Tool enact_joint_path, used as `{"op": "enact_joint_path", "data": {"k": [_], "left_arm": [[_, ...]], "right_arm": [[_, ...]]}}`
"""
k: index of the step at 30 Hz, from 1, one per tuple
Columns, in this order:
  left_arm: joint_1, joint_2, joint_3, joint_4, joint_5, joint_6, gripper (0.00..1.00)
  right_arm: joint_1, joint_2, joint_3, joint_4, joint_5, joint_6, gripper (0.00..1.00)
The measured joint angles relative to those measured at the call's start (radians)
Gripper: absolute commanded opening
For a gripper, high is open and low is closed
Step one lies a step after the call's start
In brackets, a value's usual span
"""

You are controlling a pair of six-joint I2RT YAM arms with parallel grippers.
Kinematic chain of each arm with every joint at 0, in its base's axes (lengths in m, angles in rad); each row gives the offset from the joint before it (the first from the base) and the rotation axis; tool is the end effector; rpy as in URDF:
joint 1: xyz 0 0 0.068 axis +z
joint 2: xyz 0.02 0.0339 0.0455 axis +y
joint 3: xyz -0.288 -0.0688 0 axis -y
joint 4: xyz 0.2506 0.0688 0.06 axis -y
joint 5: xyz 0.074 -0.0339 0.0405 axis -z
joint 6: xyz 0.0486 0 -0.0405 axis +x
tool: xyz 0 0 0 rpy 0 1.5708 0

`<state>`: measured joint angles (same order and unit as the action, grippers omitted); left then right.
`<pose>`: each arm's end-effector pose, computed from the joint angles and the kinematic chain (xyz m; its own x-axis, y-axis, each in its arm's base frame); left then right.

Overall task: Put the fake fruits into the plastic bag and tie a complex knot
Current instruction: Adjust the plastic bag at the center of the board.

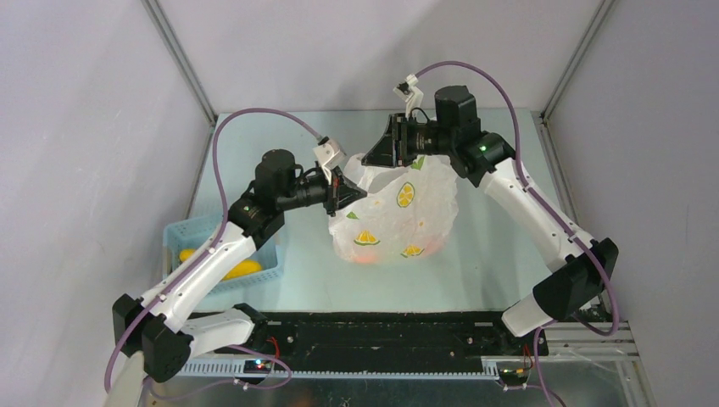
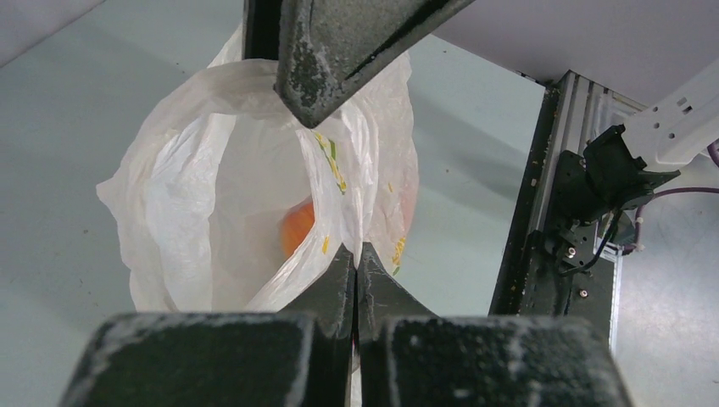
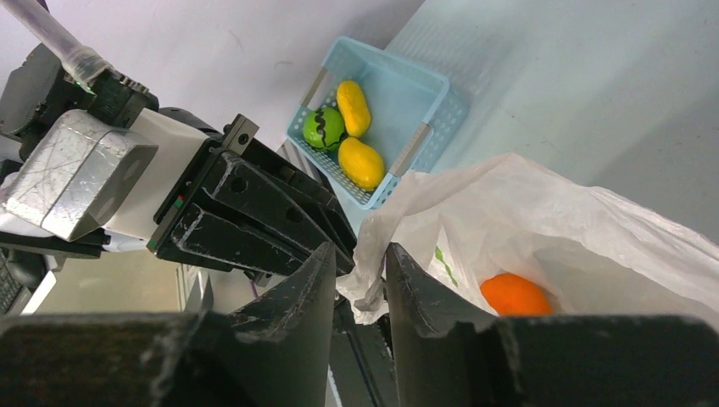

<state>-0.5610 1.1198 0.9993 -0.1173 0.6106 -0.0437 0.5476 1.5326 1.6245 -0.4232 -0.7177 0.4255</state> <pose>0.2062 -0.1625 0.3753 -0.2389 0.1079 -0.9650 0.8981 0.4024 -0.1774 0.2887 0.2135 0.4481 -0.6340 -0.0224 -0.7730 -0.7262 0.3608 0.5852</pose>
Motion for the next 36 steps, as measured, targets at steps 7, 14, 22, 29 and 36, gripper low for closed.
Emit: {"op": "enact_joint_path", "data": {"k": [7, 14, 22, 29, 36], "left_arm": [[-0.003, -0.002, 0.000, -0.001, -0.006, 0.000, 0.06], [-0.006, -0.013, 0.027, -0.061, -0.033, 0.037, 0.85], [0.005, -0.163, 0.087, -0.064, -0.091, 0.041, 0.99], [0.014, -0.147, 0.117, 0.126, -0.073, -0.022, 0.99], [0.014, -0.019, 0.129, 0.283, -0.010, -0.103, 0.99]], "right_arm": [[0.001, 0.000, 0.006, -0.010, -0.014, 0.015, 0.00], [-0.007, -0.005, 0.003, 0.042, -0.048, 0.084, 0.00], [-0.035, -0.064, -0.019, 0.147, -0.085, 0.175, 0.00], [-0.041, -0.092, -0.063, 0.211, -0.105, 0.239, 0.00], [-0.046, -0.135, -0.090, 0.220, -0.107, 0.262, 0.00]]}}
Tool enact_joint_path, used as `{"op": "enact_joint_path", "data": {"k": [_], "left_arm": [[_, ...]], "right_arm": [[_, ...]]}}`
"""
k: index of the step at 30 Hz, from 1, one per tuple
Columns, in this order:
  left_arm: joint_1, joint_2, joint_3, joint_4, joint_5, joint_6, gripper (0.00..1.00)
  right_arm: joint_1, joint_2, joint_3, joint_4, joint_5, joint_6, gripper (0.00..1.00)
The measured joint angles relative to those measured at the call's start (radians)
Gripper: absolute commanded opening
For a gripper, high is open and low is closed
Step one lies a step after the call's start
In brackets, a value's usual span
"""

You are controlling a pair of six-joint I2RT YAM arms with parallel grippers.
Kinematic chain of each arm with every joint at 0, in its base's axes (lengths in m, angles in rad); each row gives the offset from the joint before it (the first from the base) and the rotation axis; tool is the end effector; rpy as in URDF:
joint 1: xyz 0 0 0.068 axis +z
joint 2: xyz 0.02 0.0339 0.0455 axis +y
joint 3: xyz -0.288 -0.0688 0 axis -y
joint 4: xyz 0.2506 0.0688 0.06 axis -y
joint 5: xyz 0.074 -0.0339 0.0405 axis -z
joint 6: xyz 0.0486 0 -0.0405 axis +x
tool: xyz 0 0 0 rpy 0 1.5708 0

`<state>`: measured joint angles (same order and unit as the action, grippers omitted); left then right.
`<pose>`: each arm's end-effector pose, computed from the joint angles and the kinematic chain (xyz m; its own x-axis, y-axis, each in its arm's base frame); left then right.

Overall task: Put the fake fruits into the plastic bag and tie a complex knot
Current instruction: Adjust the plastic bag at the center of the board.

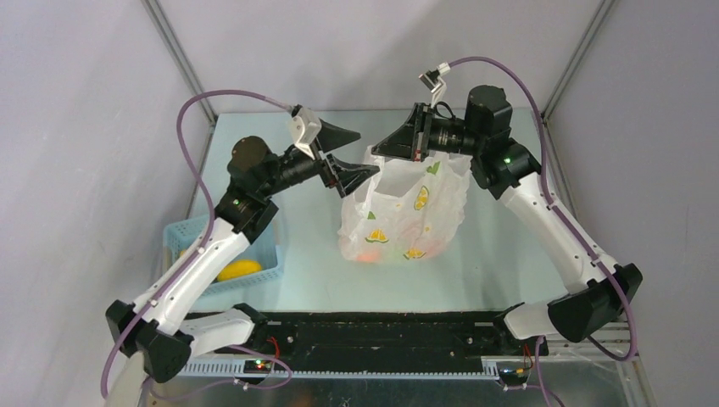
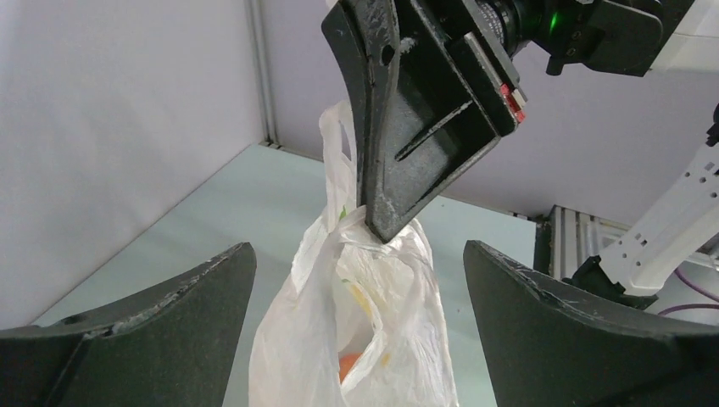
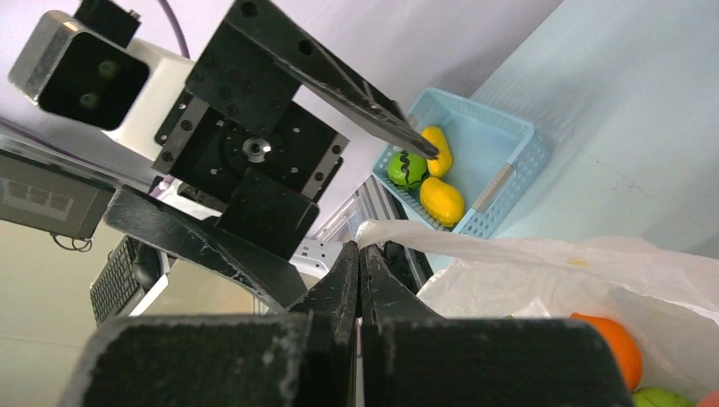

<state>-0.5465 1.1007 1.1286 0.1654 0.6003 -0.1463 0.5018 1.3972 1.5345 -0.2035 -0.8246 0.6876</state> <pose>0.1996 -0.1536 0.4591 0.0308 -0.1595 -0.9867 0.9167 0.3979 -0.0357 0.2608 0.1838 0.4838 -0.6597 0.1295 -0.7402 -0.7119 0.2078 0.6708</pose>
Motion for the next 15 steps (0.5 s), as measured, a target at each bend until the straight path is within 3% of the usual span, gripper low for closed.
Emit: {"op": "enact_joint_path", "data": {"k": [9, 15], "left_arm": [[0.000, 0.084, 0.000, 0.187, 0.105, -0.121, 0.99], [-0.001, 0.146, -0.004, 0.307, 0.198, -0.247, 0.79]], "right_arm": [[0.000, -0.022, -0.002, 0.000, 0.000, 0.002, 0.00], [-0.003, -0.022, -0.003, -0.002, 0.004, 0.004, 0.00]]}}
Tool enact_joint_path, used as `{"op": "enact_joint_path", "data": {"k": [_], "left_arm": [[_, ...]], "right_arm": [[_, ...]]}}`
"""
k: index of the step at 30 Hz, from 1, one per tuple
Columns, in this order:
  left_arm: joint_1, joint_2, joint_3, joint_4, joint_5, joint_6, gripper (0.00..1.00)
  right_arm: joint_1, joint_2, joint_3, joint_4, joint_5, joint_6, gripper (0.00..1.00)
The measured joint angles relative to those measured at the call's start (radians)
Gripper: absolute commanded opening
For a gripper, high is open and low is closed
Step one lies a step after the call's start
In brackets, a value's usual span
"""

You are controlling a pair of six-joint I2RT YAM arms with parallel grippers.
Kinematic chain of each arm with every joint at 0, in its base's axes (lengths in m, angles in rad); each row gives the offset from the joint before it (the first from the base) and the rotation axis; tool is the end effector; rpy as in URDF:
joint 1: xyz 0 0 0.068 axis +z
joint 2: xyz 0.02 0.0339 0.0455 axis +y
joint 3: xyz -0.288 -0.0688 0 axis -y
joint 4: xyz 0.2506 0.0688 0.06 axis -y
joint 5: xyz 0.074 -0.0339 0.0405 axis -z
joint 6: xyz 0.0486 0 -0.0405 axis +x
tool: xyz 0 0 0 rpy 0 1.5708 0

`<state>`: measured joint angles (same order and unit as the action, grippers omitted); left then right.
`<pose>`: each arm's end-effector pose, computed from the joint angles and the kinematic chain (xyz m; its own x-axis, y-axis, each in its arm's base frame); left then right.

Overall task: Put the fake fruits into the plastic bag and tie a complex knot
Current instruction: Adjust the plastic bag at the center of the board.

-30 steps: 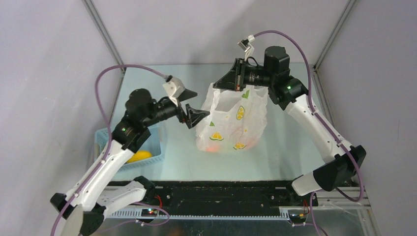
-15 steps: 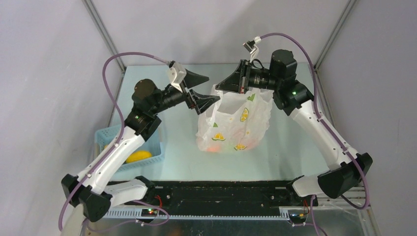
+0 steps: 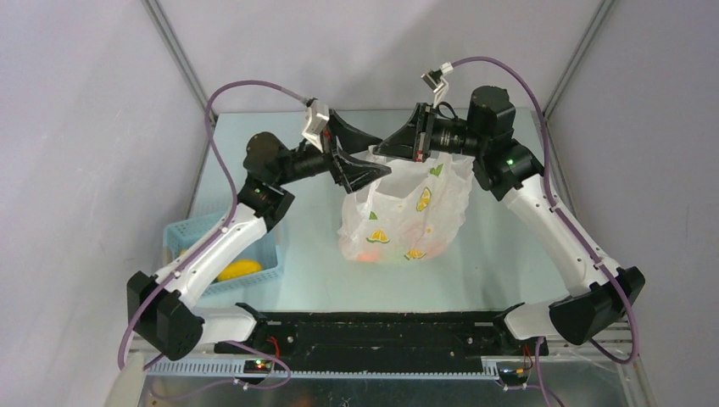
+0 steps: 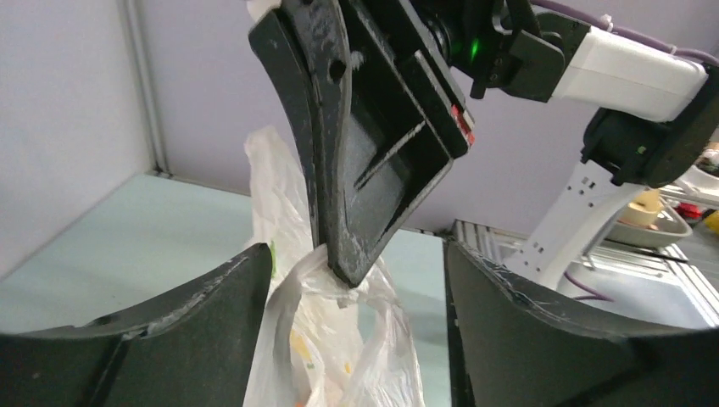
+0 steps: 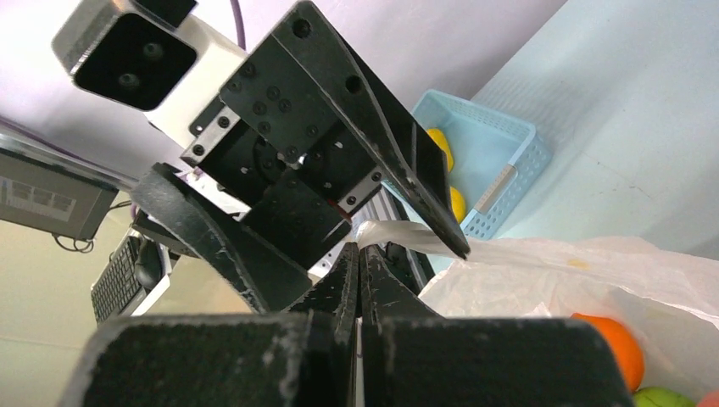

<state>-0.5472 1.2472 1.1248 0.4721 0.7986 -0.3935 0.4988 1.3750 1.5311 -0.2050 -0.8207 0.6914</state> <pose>0.2260 -0.1785 0.4525 -0.0893 -0.2588 -0.9618 0.9783 0.1585 -0.1335 0.2545 0.1791 0.4890 -0.6502 0.1408 -0.7466 -0.7182 0.2068 0.6644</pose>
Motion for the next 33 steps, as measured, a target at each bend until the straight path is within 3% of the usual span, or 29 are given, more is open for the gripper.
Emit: {"op": "enact_joint_path", "data": {"k": [7, 11, 18, 22, 30, 33], "left_arm": [[-0.016, 0.015, -0.068, 0.055, 0.040, -0.076, 0.66], [-0.031, 0.021, -0.089, 0.062, 0.043, -0.088, 0.53], [-0.055, 0.045, -0.099, 0.070, 0.035, -0.105, 0.16], [-0.058, 0.045, -0.118, 0.076, 0.013, -0.106, 0.01], [-0.062, 0.045, -0.161, 0.062, -0.013, -0.104, 0.00], [-0.063, 0.047, -0.164, 0.045, -0.018, -0.104, 0.00]], "right_arm": [[-0.006, -0.001, -0.002, -0.001, 0.010, 0.012, 0.00], [-0.008, -0.001, -0.005, -0.003, 0.013, 0.016, 0.00], [-0.011, -0.002, -0.012, -0.008, 0.020, 0.016, 0.00], [-0.013, -0.007, -0.016, -0.018, 0.021, 0.024, 0.11], [-0.044, -0.055, -0.045, -0.003, 0.031, 0.053, 0.32], [-0.054, -0.082, -0.045, 0.017, 0.029, 0.059, 0.44]]}}
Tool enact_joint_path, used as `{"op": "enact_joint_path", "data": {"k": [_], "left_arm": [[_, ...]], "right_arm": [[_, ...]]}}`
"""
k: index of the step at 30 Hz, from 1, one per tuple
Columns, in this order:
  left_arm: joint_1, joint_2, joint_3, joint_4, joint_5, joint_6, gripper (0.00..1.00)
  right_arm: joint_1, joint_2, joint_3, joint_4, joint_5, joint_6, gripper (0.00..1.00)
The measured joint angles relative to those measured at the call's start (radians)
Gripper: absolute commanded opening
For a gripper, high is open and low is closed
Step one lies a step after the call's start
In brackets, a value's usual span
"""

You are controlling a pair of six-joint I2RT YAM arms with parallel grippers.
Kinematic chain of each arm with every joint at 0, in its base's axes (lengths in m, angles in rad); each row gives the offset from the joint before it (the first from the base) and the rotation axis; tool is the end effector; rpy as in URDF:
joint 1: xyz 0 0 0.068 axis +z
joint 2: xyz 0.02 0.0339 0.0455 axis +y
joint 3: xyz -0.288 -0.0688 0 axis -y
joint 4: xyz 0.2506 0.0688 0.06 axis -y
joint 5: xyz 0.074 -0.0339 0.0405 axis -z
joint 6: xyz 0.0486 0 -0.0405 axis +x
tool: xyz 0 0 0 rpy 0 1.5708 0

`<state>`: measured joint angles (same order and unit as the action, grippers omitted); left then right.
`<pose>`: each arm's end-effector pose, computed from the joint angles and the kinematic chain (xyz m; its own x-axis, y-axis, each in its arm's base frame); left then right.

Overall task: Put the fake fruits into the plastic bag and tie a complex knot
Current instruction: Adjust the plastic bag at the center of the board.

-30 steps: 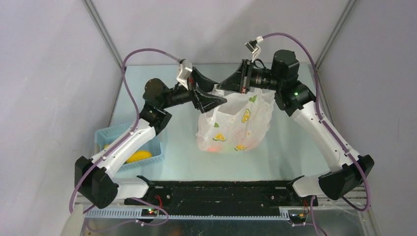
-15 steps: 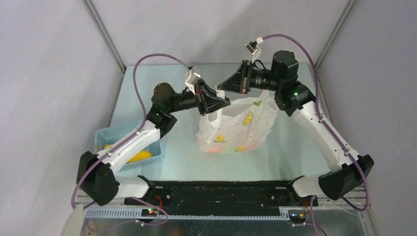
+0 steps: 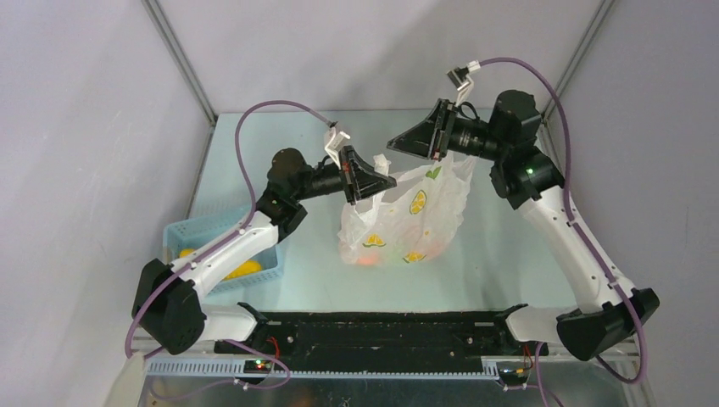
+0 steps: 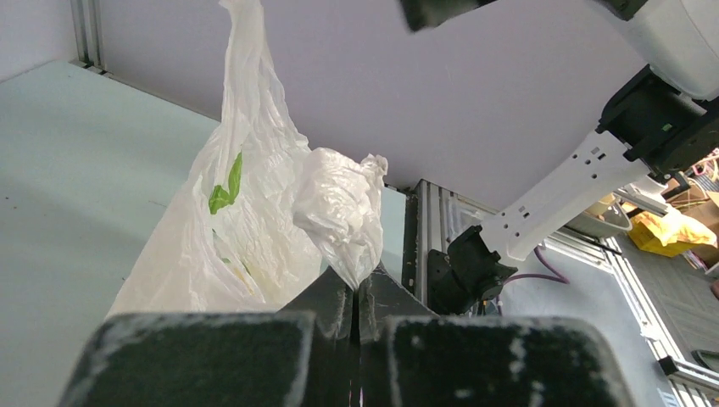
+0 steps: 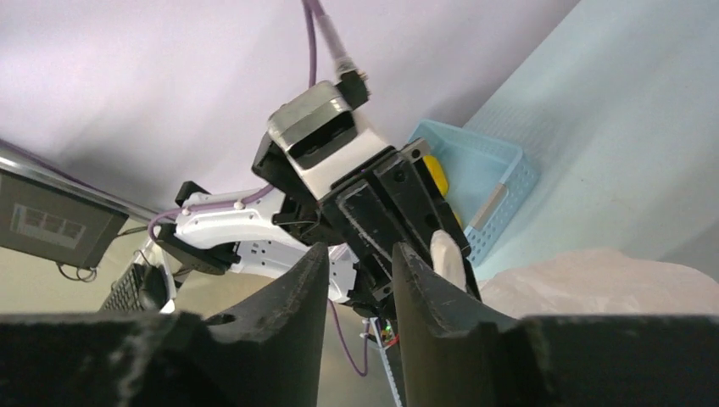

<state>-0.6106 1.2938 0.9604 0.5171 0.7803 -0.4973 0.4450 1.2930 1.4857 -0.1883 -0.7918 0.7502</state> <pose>0.2298 -0.2025 0.3850 -0.3332 -0.1806 -0.9254 0.9276 0.1133 -0.3561 0.2411 0.1533 0.4978 -0.6412 0.2249 -0.7337 -0.6938 0.2385 0.6795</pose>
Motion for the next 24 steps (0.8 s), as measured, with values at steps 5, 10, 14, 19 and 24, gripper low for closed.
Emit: {"op": "enact_joint_path", "data": {"k": [5, 10, 14, 19, 24], "left_arm": [[0.000, 0.000, 0.000, -0.006, 0.006, 0.000, 0.00], [-0.002, -0.001, 0.001, -0.057, 0.040, 0.020, 0.00], [-0.014, -0.008, 0.019, -0.190, 0.064, 0.087, 0.00], [-0.035, -0.038, 0.031, -0.320, 0.077, 0.160, 0.00], [-0.046, -0.068, 0.031, -0.382, 0.091, 0.196, 0.00]], "right_arm": [[-0.003, -0.058, 0.000, -0.004, -0.003, -0.110, 0.68], [0.005, -0.115, -0.020, -0.064, -0.002, -0.374, 0.88], [0.042, -0.161, -0.054, -0.119, 0.017, -0.590, 0.84], [0.116, -0.178, -0.085, -0.168, 0.036, -0.818, 0.79], [0.163, -0.178, -0.117, -0.208, 0.037, -0.960, 0.77]]}}
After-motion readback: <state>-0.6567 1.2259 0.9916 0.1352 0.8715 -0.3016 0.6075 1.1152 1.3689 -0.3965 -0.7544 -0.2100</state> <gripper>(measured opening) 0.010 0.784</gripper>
